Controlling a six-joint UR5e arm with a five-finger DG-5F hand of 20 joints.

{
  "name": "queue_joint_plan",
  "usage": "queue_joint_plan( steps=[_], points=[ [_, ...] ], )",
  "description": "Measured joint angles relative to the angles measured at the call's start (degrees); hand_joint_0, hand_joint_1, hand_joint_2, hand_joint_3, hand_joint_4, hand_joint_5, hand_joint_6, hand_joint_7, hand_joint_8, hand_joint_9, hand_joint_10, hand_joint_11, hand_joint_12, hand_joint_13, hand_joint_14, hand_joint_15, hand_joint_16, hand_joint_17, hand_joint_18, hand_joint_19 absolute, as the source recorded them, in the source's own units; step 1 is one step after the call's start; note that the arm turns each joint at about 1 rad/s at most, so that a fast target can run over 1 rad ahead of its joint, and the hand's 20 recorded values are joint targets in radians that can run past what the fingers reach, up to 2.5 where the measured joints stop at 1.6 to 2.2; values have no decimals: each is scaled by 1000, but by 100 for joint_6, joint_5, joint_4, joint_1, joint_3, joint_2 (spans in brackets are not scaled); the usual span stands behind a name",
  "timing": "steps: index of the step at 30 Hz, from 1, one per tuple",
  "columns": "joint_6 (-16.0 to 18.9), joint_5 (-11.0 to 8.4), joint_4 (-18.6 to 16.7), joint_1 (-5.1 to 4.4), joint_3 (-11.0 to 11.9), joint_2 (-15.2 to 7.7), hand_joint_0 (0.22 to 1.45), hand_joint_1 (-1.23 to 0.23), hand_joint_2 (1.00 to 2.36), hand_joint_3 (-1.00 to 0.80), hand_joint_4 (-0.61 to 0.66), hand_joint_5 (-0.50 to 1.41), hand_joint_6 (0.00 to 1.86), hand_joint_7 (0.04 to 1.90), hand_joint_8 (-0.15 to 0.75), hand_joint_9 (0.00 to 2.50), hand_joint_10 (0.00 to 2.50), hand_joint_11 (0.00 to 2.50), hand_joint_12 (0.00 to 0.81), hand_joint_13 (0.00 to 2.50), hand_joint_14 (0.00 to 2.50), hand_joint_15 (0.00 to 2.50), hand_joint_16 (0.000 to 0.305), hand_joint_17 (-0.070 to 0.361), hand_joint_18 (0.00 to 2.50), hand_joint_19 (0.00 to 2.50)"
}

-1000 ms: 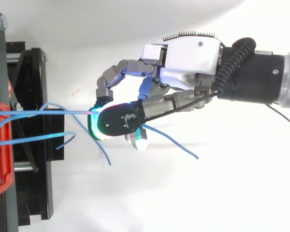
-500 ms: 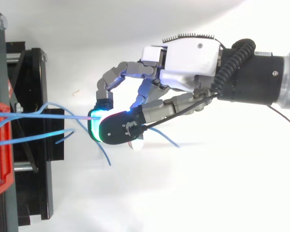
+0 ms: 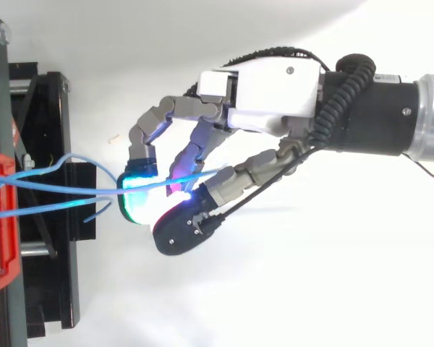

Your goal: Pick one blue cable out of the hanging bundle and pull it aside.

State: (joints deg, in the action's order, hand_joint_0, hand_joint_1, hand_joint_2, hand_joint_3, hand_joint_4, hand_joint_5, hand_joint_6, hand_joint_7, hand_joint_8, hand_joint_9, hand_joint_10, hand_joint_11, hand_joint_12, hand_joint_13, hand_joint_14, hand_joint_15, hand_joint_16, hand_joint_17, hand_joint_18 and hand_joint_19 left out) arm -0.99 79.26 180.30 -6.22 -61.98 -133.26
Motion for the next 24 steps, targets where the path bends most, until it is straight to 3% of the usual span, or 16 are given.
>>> queue_joint_plan(
  steps=[9,15,21,24],
  points=[
    [-6,99,-13,6,3,2,483,-616,1000,-500,-24,-110,872,883,221,1155,24,739,310,831,26,652,52,118,593,523],
    [-6,106,-12,7,8,2,533,-381,1001,-486,-46,-108,860,907,211,1191,28,743,301,843,27,676,50,113,553,566],
    [-12,107,-12,7,25,1,565,-369,1008,-398,-51,-109,859,945,211,1209,26,772,297,848,28,685,50,112,534,585],
    [-18,107,-12,7,30,2,570,-485,1014,-298,-49,-111,866,976,218,1211,29,769,298,850,28,676,49,111,540,585]
  ],
)
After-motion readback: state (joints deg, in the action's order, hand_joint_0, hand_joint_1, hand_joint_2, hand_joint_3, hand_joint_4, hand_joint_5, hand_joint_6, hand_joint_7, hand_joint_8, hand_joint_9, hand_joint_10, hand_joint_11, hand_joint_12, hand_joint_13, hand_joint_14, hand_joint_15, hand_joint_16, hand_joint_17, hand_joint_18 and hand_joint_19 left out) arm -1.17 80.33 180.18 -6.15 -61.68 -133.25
